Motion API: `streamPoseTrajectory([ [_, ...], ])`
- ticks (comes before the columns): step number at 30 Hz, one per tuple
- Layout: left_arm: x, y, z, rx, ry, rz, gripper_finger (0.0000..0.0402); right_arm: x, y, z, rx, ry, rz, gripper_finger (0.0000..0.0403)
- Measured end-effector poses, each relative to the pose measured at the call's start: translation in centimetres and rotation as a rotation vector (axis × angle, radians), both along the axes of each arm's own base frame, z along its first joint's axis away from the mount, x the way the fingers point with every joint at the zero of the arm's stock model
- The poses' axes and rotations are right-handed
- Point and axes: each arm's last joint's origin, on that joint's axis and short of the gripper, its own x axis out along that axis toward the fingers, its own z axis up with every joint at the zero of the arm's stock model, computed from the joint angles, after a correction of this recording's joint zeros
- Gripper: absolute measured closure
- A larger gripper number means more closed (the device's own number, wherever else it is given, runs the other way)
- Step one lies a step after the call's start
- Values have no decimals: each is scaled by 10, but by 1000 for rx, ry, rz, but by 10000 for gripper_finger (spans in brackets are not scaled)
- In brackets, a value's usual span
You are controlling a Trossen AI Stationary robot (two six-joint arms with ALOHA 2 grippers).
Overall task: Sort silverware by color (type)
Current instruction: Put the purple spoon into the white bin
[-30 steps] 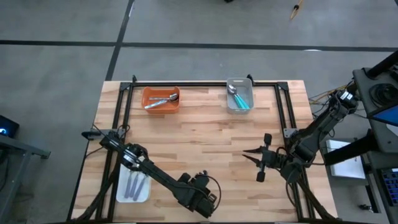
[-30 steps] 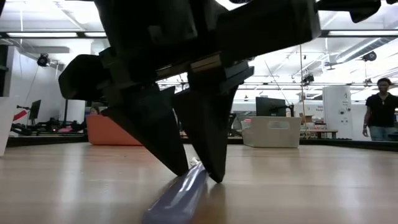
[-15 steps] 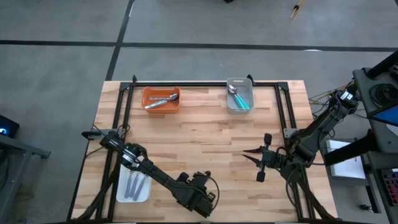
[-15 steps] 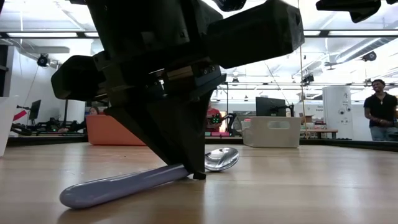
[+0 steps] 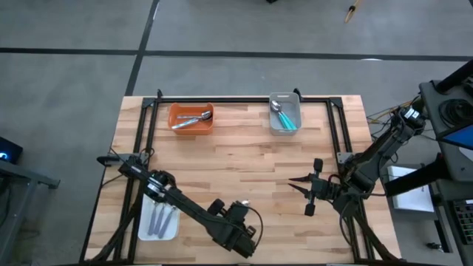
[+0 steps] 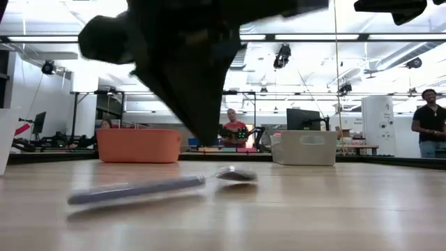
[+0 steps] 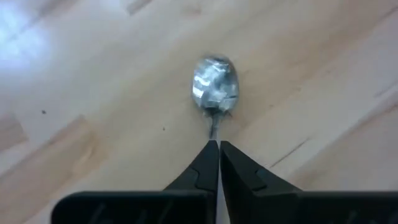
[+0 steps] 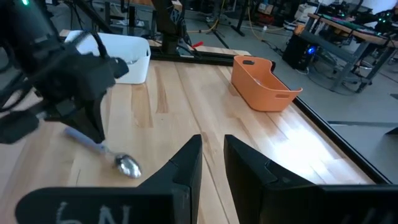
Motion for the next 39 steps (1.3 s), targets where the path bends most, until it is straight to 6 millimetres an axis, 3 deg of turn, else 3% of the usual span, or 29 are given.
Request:
streamPoseTrajectory([
  [10,2,-3,25,43,39,-162,398,1,1,4,-16,-3,7,344],
  [18,-12,-17,45,171,54,-382,400,1,1,5,-20,-2,8,344],
  [22,-19,-20,42,236,69,-424,401,2,0,4,-27,0,3,344],
  [28,-36,-22,21,267,130,-452,401,5,-4,4,-27,1,-22,344],
  [35,-68,0,42,276,171,-492,401,7,-5,4,-7,-6,-34,344],
  [39,-92,16,53,266,19,-485,401,7,-5,5,3,-11,-36,344],
])
